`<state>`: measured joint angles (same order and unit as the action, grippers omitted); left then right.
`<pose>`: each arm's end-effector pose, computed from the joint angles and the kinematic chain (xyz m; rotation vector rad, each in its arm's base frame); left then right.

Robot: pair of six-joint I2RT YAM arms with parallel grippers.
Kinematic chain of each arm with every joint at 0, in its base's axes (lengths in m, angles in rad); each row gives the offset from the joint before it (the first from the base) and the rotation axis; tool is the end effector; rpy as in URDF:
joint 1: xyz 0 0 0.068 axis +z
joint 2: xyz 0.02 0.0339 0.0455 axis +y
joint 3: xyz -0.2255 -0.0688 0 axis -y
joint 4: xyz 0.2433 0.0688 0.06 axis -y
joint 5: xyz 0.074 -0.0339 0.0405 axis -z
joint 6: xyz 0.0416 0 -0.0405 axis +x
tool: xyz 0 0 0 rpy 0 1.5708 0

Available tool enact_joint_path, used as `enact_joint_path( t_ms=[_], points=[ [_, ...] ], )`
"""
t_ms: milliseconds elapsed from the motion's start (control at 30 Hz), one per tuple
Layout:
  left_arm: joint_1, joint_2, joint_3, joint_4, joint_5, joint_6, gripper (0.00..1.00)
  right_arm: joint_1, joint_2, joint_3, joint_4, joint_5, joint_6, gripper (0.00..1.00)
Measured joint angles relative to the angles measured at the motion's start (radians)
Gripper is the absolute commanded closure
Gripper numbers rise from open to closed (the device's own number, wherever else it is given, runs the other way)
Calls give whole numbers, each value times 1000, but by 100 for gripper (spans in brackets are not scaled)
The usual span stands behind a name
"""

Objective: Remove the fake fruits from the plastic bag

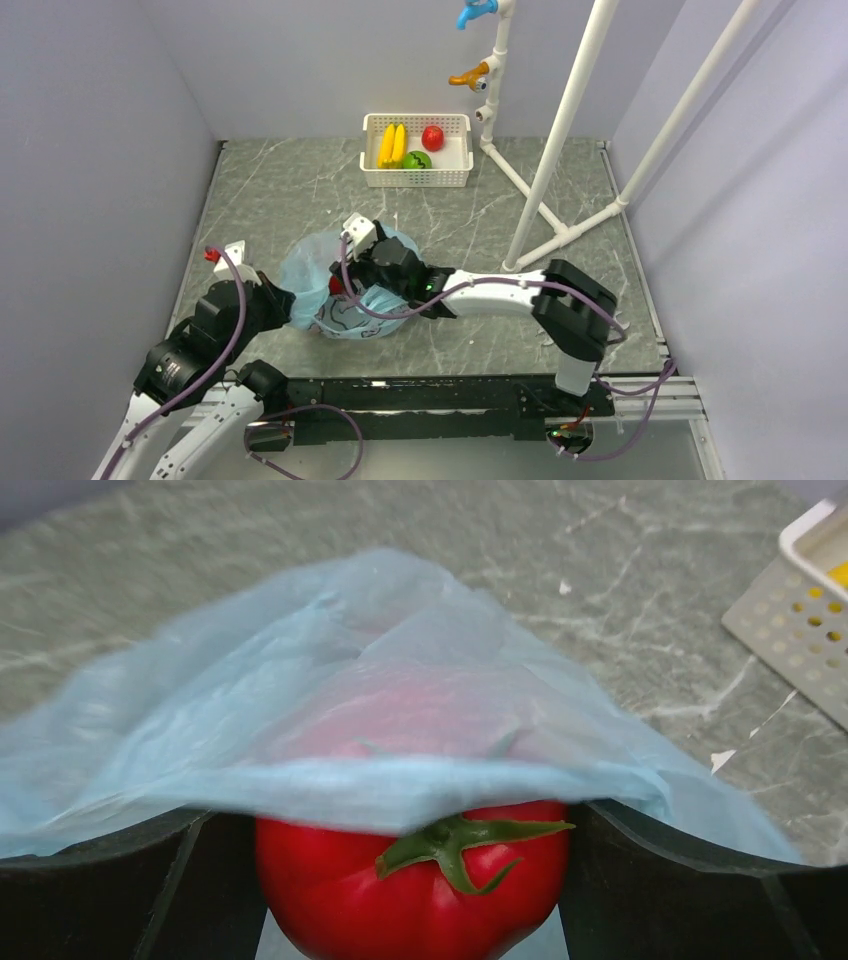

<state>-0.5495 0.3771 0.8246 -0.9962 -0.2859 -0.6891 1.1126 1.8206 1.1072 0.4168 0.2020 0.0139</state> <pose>0.0922 -0.0427 0.2965 -0.3184 2.1020 -0.4414 0.1883 0.3629 0.1846 -0.8696 1.6931 0.5873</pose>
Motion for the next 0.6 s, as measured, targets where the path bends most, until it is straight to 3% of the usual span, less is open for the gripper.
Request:
enact_joint_path(
  t_ms=[267,600],
  points=[
    [0,-3,-30,45,-6,21,100,-14,-167,-66,-5,-132,80,88],
    [0,-52,-35,49,-76,31,100,-29,-194,-116,-51,-507,192,88]
  ],
)
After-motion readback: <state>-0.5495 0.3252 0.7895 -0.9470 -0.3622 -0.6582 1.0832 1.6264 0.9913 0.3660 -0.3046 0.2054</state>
